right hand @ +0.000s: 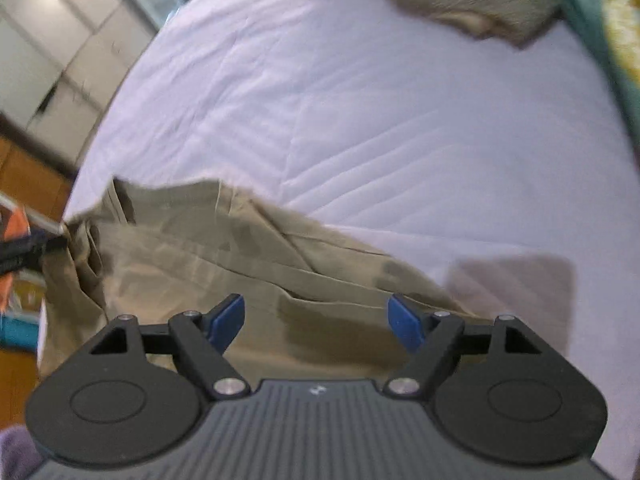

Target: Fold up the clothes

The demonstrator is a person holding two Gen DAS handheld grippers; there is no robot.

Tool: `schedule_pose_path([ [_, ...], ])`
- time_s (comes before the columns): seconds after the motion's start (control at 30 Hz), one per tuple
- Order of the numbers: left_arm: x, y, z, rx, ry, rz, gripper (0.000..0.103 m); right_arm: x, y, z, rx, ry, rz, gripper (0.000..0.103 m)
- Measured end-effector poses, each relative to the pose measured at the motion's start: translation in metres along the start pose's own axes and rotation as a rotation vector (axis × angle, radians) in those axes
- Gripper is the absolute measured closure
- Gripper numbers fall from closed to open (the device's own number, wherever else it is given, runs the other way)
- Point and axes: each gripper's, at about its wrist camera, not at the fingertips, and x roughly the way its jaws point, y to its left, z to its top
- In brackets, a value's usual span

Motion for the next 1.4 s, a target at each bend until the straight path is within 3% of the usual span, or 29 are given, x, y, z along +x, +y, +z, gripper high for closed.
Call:
schedule_pose_path([
  [0.07, 0.017, -0.005, -0.001, 0.028, 0.066, -0.032, 0.044, 0.016, 0.007, -0.001, -0.038, 0.049, -0.021, 0.015],
  [0.13, 0.031, -0.013, -0.004, 0.083, 0.104, -0.030, 0.037, 0.025, 0.012, -0.001, -0.082, 0.034, -0.050, 0.006],
  [0.2, 0.036, -0.018, -0.008, 0.105, 0.077, 0.017, 0.014, 0.030, 0.013, -0.001, -0.092, 0.013, -0.067, 0.003],
  [0.27, 0.041, -0.016, -0.008, 0.072, 0.082, 0.035, 0.007, 0.030, 0.015, -0.002, -0.081, -0.020, -0.083, 0.009],
  [0.33, 0.040, -0.016, -0.007, 0.063, 0.077, 0.008, 0.009, 0.027, 0.019, -0.005, -0.135, -0.032, -0.116, 0.028],
  [0.37, 0.040, -0.015, -0.006, 0.058, 0.075, -0.005, 0.015, 0.024, 0.020, -0.005, -0.158, -0.034, -0.121, 0.047],
  [0.4, 0.039, -0.015, -0.006, 0.054, 0.072, -0.019, 0.025, 0.021, 0.021, -0.006, -0.182, -0.037, -0.126, 0.059],
  [0.43, 0.039, -0.015, -0.005, 0.049, 0.070, -0.032, 0.035, 0.018, 0.022, -0.006, -0.204, -0.038, -0.126, 0.087],
  [0.47, 0.035, -0.019, -0.005, 0.059, 0.061, -0.037, 0.059, 0.015, 0.023, -0.006, -0.220, -0.032, -0.100, 0.093],
  [0.5, 0.032, -0.024, -0.005, 0.075, 0.054, -0.032, 0.085, 0.014, 0.028, -0.008, -0.261, -0.033, -0.117, 0.093],
  [0.57, 0.028, -0.035, -0.005, 0.104, 0.043, -0.014, 0.092, 0.014, 0.039, -0.012, -0.335, -0.049, -0.160, 0.094],
  [0.77, 0.010, -0.036, 0.002, 0.086, -0.036, 0.005, 0.095, -0.007, 0.050, -0.013, -0.379, -0.208, -0.224, 0.095],
  [0.97, -0.007, -0.037, 0.045, 0.006, -0.198, 0.025, 0.094, -0.029, 0.051, 0.031, -0.377, -0.371, -0.291, 0.095],
  [1.07, 0.009, -0.030, 0.068, -0.088, -0.221, 0.020, 0.090, -0.031, 0.046, 0.068, -0.365, -0.410, -0.281, 0.094],
  [1.17, 0.045, -0.017, 0.073, -0.167, -0.161, 0.036, 0.082, -0.005, 0.028, 0.104, -0.334, -0.328, -0.237, 0.082],
  [1.23, 0.061, -0.011, 0.067, -0.154, -0.129, 0.055, 0.079, 0.012, 0.012, 0.112, -0.301, -0.294, -0.254, 0.071],
  [1.4, 0.049, -0.009, 0.066, 0.020, -0.128, 0.163, 0.044, 0.006, -0.028, 0.100, -0.239, -0.334, -0.236, 0.046],
])
